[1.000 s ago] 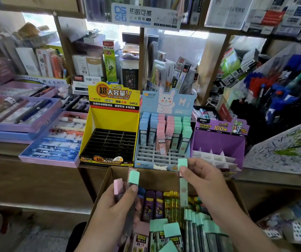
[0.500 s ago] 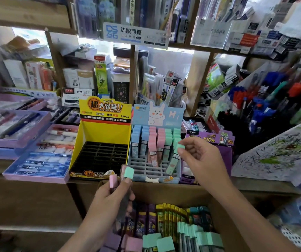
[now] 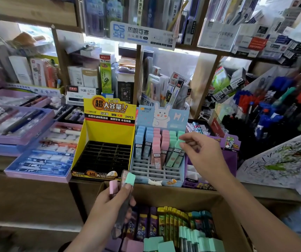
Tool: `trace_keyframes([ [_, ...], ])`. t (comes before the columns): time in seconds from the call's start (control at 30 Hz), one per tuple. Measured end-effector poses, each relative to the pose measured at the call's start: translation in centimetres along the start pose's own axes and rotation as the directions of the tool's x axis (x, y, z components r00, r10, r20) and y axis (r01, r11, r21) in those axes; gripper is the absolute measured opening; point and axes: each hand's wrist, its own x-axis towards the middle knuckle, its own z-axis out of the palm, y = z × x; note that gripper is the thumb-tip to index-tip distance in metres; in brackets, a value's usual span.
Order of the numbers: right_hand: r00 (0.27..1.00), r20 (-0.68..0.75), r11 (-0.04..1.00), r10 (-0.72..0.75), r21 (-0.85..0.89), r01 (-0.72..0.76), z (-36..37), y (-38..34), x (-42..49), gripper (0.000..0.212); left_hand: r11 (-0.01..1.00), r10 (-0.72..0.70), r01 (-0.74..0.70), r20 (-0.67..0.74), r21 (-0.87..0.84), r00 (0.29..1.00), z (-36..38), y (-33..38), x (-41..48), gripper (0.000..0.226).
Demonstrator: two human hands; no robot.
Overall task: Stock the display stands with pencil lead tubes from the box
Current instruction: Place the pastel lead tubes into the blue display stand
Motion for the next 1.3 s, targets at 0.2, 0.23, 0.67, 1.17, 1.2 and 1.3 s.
trace_keyframes([
  [0.2, 0.999, -0.004, 0.998, -0.05, -0.043, 0.05, -0.1, 0.18, 0.23, 0.024, 0.999, 0.024, -0.024, 0.017, -0.028, 1.0, 0.0, 0.18, -0.08, 0.039],
  [0.23, 0.998, -0.005, 0.997, -0.055, -0.051, 0.055, -0.09, 0.21, 0.26, 0.023, 0.999, 0.03, -0.029, 0.021, -0.034, 0.999, -0.01, 0.18, -0.05, 0.041],
  [0.67, 0.991, -0.005, 0.984, -0.131, -0.121, 0.13, 0.12, -0.1, 0.25, 0.019, 0.998, 0.061, -0.06, 0.025, -0.019, 0.998, -0.37, -0.13, 0.26, 0.04],
  [1.17, 0.984, 0.023, 0.96, -0.174, -0.22, 0.175, 0.52, 0.04, 0.64, 0.014, 0.997, 0.032, -0.031, 0.005, -0.075, 0.999, -0.35, -0.18, 0.51, 0.049],
  [1.2, 0.984, 0.01, 0.959, -0.177, -0.222, 0.175, 0.62, 0.07, 0.6, 0.015, 0.996, 0.029, -0.028, 0.009, -0.08, 1.0, -0.36, -0.13, 0.49, 0.047],
  [1.3, 0.977, -0.013, 0.945, -0.213, -0.258, 0.202, 0.81, 0.2, 0.51, 0.016, 0.997, 0.028, -0.026, 0.022, -0.079, 0.999, -0.36, 0.05, 0.41, 0.041],
])
